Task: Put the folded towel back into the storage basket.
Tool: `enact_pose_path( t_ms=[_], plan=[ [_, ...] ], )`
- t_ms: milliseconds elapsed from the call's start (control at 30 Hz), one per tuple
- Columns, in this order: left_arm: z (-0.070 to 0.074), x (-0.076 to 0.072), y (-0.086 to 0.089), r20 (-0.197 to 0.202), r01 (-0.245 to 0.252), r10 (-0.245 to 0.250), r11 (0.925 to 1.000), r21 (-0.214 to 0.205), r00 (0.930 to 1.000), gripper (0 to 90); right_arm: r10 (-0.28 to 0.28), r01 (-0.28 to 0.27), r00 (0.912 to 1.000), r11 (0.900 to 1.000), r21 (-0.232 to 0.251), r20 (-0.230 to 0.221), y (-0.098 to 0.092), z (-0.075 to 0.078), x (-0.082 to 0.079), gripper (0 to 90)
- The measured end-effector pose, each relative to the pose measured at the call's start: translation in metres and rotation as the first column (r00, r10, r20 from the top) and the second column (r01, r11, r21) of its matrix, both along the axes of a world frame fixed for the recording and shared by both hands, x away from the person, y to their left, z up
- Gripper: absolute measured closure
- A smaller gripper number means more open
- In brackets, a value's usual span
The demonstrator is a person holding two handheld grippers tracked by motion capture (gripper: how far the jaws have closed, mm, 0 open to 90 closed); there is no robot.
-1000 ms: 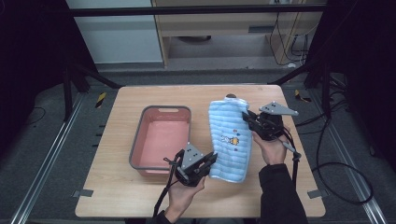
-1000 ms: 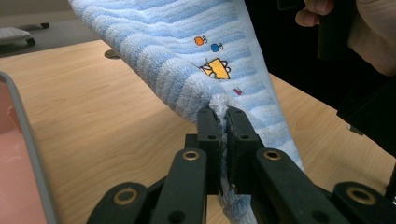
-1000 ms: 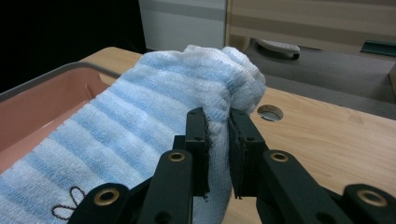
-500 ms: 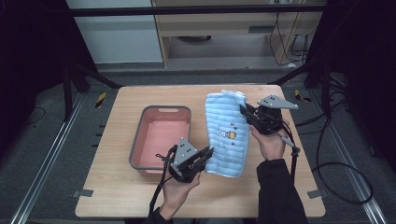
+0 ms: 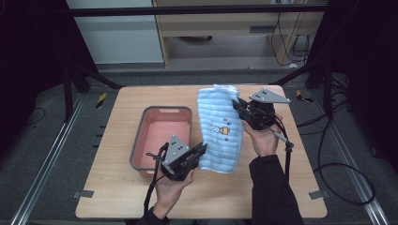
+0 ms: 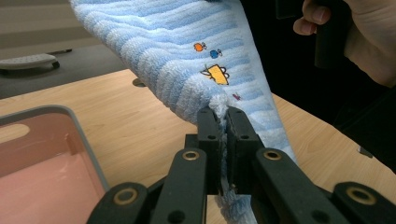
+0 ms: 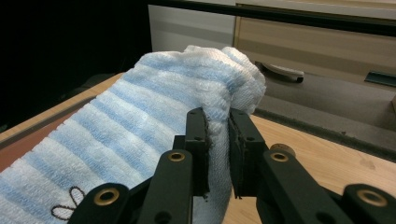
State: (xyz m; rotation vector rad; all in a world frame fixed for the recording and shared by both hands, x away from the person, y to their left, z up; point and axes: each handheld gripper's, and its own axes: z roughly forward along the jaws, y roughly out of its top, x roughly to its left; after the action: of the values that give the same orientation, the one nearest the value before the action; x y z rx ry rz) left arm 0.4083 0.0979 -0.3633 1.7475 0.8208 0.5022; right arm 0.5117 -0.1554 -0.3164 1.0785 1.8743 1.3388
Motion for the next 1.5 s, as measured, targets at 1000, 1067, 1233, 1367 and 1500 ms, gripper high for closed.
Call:
enact_pose_path(
  t_ms=[1000, 1067, 1233, 1367, 1500],
  plan=[
    [0.021, -0.002, 0.059, 0.045, -0.089, 0.09, 0.9959, -0.018, 0.995, 85.5, 0.068, -0.069, 0.9971, 0.9973, 0.025, 0.032, 0.058, 0.021, 0.013, 79.5],
    [0.021, -0.001, 0.062, 0.045, -0.092, 0.093, 0.9955, -0.02, 0.9946, 85.5, 0.072, -0.073, 0.9968, 0.997, 0.027, 0.035, 0.06, 0.022, 0.014, 79.5],
    [0.022, 0.0, 0.073, 0.042, -0.109, 0.11, 0.9935, -0.036, 0.993, 85.5, 0.084, -0.085, 0.9958, 0.9956, 0.038, 0.036, 0.069, 0.023, 0.016, 79.5],
    [0.023, -0.001, 0.079, 0.042, -0.114, 0.115, 0.9927, -0.041, 0.9924, 85.5, 0.096, -0.097, 0.9947, 0.9949, 0.027, 0.036, 0.078, 0.023, 0.019, 79.5],
    [0.025, -0.001, 0.086, 0.045, -0.126, 0.128, 0.991, -0.045, 0.9907, 85.5, 0.108, -0.109, 0.9934, 0.9939, 0.02, 0.039, 0.088, 0.025, 0.022, 79.5]
  ],
)
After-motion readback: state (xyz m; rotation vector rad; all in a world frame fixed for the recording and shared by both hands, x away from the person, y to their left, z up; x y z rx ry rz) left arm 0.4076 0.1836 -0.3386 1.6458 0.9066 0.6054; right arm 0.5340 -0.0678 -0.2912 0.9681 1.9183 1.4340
